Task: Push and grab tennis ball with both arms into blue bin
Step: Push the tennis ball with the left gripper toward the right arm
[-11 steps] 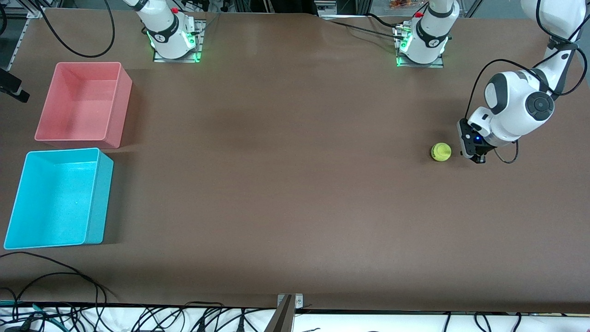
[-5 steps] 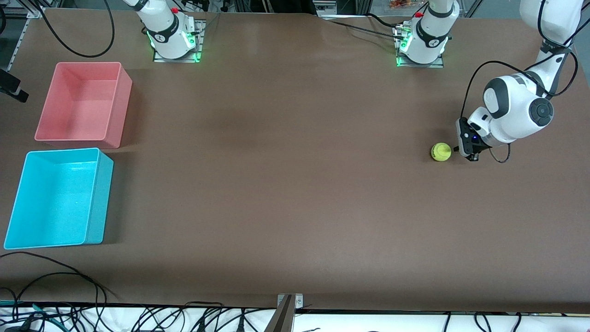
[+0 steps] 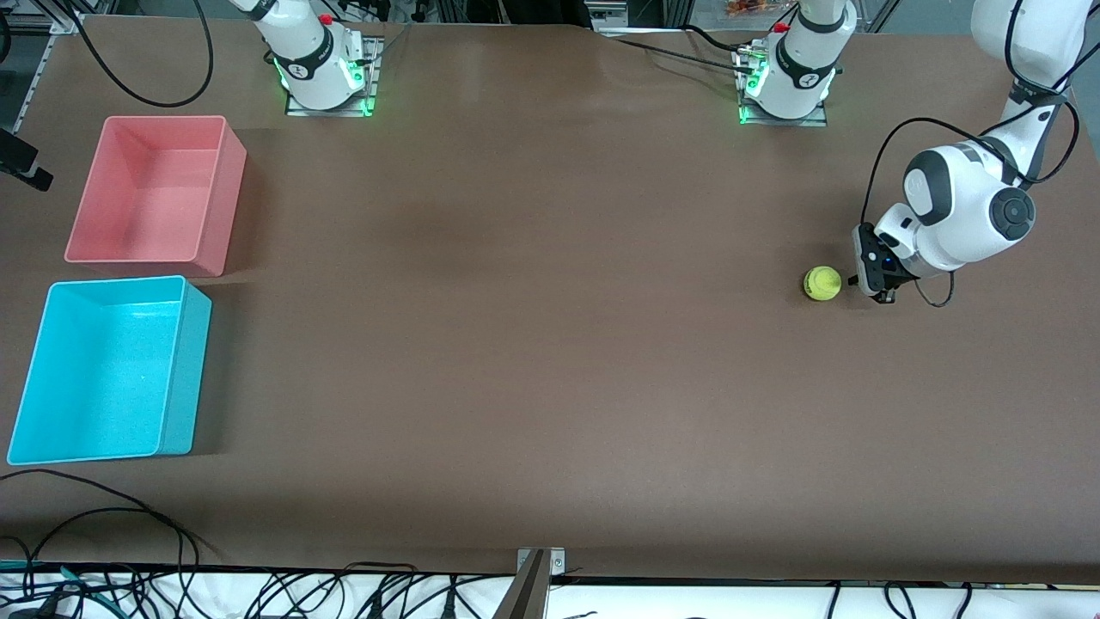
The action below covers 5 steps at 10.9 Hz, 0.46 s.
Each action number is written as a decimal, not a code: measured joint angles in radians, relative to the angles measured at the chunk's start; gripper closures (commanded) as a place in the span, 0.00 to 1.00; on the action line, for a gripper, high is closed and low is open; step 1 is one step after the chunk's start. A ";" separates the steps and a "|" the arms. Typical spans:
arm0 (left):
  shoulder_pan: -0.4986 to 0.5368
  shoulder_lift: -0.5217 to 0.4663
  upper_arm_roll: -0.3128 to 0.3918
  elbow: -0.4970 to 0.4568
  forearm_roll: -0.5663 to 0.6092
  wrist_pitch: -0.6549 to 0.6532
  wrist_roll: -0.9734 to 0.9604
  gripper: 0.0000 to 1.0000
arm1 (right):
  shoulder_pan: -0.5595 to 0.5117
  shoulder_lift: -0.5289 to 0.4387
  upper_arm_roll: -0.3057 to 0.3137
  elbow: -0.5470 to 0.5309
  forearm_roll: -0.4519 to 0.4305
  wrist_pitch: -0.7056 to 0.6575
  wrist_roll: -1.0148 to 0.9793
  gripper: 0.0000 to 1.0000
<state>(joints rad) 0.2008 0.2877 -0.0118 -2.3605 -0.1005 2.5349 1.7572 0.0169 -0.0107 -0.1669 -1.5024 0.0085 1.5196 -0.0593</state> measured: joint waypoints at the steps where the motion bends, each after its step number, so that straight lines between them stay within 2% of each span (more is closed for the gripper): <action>1: 0.000 0.010 0.000 0.013 0.000 0.000 0.001 1.00 | 0.000 0.000 -0.001 0.000 0.000 0.000 0.000 0.00; 5: 0.000 0.054 0.000 0.051 0.000 0.000 0.001 1.00 | 0.000 0.000 -0.004 0.000 0.000 0.000 0.000 0.00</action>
<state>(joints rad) 0.2007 0.3420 -0.0118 -2.3093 -0.1005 2.5350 1.7578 0.0169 -0.0108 -0.1709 -1.5024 0.0085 1.5196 -0.0593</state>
